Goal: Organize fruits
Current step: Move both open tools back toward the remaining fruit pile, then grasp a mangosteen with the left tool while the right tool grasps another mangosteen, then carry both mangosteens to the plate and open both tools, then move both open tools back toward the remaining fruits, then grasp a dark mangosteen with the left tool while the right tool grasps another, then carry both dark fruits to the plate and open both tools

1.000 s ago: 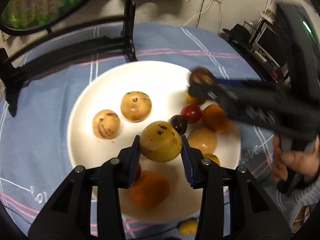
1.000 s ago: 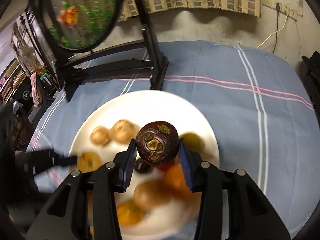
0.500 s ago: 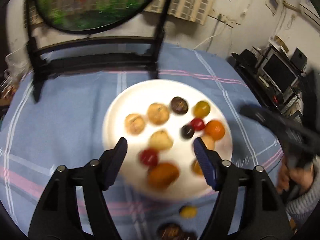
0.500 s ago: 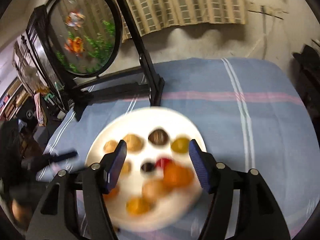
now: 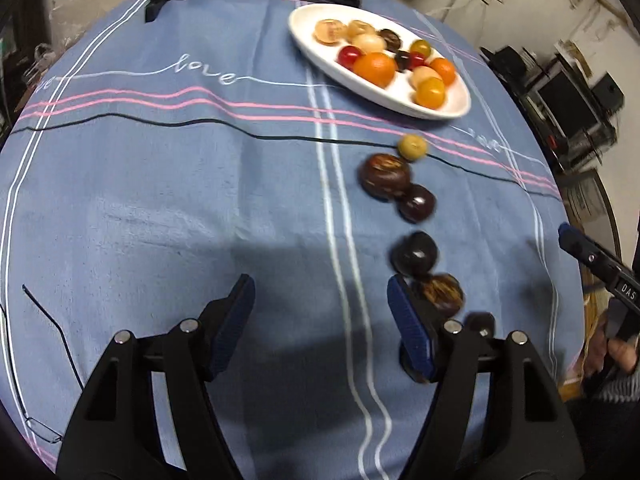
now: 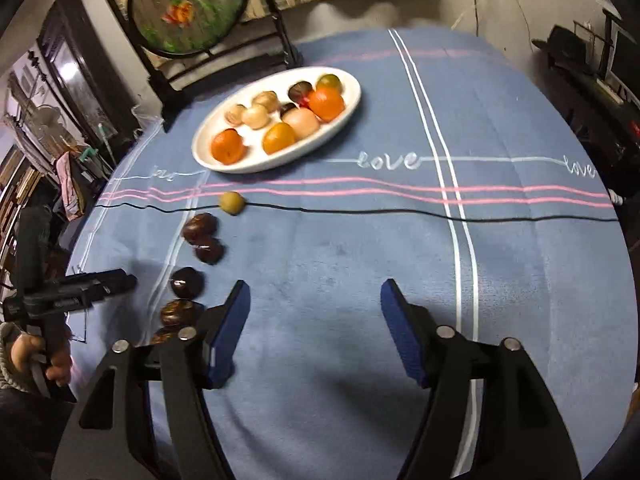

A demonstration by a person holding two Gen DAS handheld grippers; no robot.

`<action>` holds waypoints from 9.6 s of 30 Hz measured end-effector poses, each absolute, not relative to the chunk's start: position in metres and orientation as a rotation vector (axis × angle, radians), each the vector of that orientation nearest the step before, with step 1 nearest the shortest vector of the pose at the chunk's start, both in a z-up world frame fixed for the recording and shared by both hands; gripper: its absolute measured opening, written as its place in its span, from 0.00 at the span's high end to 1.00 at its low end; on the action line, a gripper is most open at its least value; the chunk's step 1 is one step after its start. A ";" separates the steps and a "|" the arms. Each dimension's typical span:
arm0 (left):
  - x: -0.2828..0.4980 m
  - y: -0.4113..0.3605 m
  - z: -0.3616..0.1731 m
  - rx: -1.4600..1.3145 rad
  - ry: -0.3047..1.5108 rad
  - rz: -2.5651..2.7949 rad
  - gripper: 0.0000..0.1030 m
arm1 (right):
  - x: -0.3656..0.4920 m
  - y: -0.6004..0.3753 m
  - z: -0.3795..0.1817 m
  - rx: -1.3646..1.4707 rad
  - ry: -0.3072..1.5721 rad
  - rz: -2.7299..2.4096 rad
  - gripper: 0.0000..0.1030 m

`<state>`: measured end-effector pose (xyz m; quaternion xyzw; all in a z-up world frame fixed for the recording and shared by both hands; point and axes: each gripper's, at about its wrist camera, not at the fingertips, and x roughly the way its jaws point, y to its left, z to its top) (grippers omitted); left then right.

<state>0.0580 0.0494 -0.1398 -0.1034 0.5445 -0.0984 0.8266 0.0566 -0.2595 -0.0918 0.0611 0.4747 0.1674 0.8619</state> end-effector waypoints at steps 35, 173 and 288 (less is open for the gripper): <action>0.065 -0.037 -0.161 -0.110 1.237 -0.326 0.47 | 0.035 -0.305 -0.096 0.105 1.026 0.299 0.09; 0.067 0.026 -0.136 -0.185 1.195 -0.252 0.20 | 0.051 -0.238 -0.072 0.069 0.971 0.388 0.07; 0.304 0.030 -0.121 -0.174 1.037 -0.257 0.49 | 0.303 -0.139 -0.104 0.035 0.975 0.588 0.68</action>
